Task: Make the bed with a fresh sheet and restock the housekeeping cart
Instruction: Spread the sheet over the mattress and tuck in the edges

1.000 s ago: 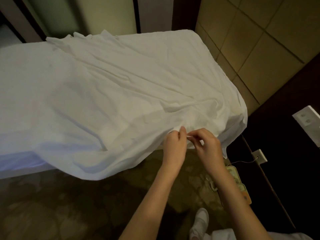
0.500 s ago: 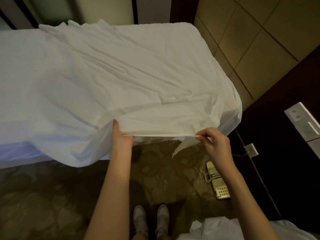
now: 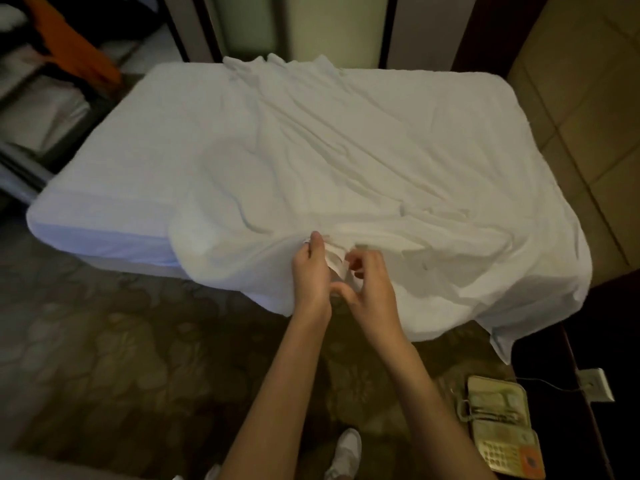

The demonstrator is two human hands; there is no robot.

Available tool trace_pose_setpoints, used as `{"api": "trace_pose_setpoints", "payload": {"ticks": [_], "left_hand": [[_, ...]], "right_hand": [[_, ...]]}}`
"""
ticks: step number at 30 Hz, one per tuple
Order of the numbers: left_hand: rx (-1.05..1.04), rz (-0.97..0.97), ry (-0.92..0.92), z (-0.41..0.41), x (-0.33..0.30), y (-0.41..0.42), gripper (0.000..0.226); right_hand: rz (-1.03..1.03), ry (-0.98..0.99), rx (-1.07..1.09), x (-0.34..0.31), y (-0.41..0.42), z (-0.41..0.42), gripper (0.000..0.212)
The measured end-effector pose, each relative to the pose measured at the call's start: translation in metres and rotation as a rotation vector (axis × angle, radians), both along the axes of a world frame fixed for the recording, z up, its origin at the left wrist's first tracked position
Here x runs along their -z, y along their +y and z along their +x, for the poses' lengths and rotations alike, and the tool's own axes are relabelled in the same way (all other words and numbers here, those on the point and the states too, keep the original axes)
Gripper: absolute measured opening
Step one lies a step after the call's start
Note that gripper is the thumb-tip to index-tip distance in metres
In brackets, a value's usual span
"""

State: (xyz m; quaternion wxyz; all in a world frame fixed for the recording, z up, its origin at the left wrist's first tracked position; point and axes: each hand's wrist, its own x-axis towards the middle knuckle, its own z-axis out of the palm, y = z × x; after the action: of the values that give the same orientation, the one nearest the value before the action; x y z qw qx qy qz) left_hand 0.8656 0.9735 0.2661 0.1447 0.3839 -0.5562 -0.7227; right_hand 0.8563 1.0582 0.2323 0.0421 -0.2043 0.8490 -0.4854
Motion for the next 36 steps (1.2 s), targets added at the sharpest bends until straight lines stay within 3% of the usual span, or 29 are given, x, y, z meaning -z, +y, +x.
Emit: {"api": "trace_pose_setpoints", "payload": {"ticks": [7, 15, 21, 25, 29, 36], "left_hand": [[0.102, -0.003, -0.016, 0.005, 0.000, -0.022, 0.024], [0.127, 0.043, 0.044, 0.000, 0.014, -0.053, 0.022], [-0.089, 0.528, 0.194, -0.011, 0.019, -0.073, 0.027], [-0.210, 0.692, 0.169, -0.022, 0.031, -0.086, 0.043], [-0.275, 0.819, 0.154, -0.027, 0.030, -0.100, 0.041], [-0.370, 0.514, 0.129, -0.027, 0.016, -0.129, 0.042]], "right_hand": [[0.076, 0.156, -0.033, 0.003, -0.027, -0.018, 0.022], [0.089, 0.191, -0.022, -0.003, -0.055, -0.022, 0.012], [0.123, 0.105, -0.058, -0.009, -0.059, -0.026, 0.017], [0.154, 0.108, -0.114, -0.005, -0.050, -0.026, 0.019], [0.195, 0.118, -0.128, -0.007, -0.046, -0.036, 0.017], [0.230, 0.208, -0.072, -0.011, -0.023, -0.050, 0.011]]}}
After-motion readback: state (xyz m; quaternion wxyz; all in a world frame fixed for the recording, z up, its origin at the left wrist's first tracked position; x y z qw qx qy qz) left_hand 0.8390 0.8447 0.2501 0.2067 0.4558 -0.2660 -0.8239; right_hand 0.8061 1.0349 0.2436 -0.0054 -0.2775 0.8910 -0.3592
